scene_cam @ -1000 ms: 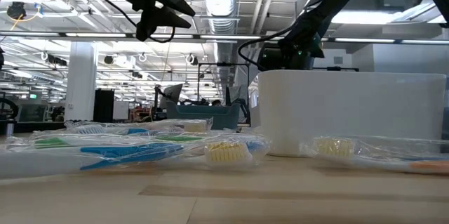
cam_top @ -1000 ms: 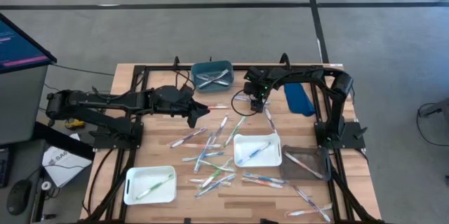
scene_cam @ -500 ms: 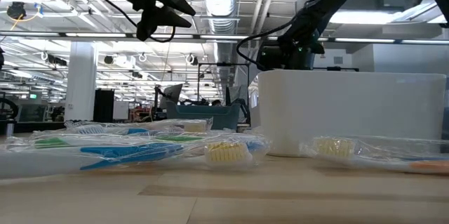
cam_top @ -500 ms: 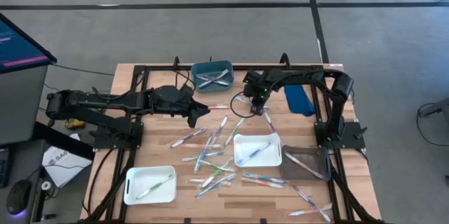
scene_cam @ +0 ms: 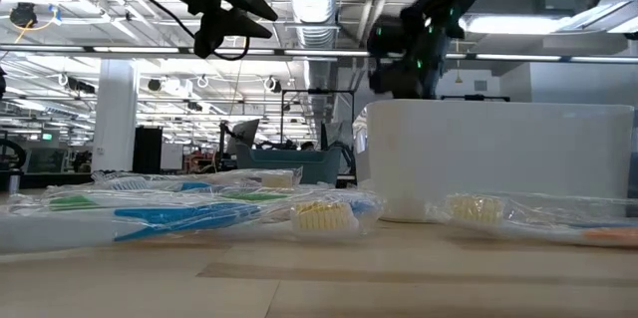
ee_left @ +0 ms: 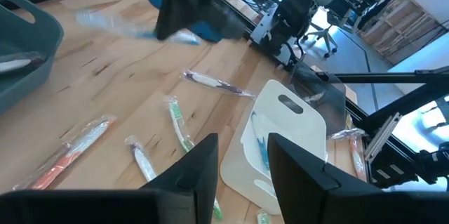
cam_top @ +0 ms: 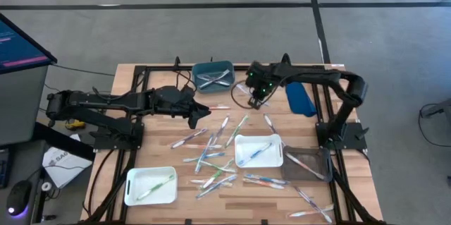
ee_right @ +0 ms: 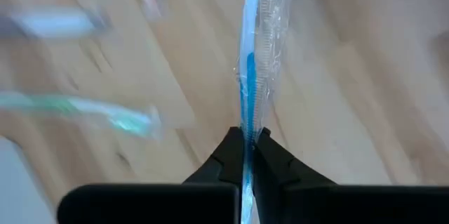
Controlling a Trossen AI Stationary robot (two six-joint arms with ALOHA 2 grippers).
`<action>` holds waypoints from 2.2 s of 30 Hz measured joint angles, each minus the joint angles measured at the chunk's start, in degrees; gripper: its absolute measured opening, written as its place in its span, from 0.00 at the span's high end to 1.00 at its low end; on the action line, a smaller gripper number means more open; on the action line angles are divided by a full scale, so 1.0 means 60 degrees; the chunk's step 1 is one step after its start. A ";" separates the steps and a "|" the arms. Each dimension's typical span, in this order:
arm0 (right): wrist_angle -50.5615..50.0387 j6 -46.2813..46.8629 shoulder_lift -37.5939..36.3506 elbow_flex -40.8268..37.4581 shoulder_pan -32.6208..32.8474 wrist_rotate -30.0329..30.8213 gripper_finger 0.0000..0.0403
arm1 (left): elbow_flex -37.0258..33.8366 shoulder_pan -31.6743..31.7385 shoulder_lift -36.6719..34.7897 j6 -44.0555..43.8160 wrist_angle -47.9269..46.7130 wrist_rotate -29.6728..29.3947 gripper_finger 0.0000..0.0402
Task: Pick & Place Toothbrushes
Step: Put the blue toothbrush into the top white bin
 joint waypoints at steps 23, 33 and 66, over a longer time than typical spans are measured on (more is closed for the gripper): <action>-0.1827 0.5680 -0.2381 0.0358 0.6894 0.2029 1.00 | 0.0000 -0.0004 0.0000 -0.1478 0.0070 -0.0479 0.71; -0.1997 0.6466 -0.0629 0.0346 0.8204 0.2186 1.00 | 0.0000 -0.0257 0.0000 -0.1960 0.0162 -0.0564 0.71; -0.1905 0.5446 -0.0481 0.0353 0.7252 0.1953 1.00 | 0.0000 -0.0761 0.0000 -0.2076 0.0561 -0.0922 0.71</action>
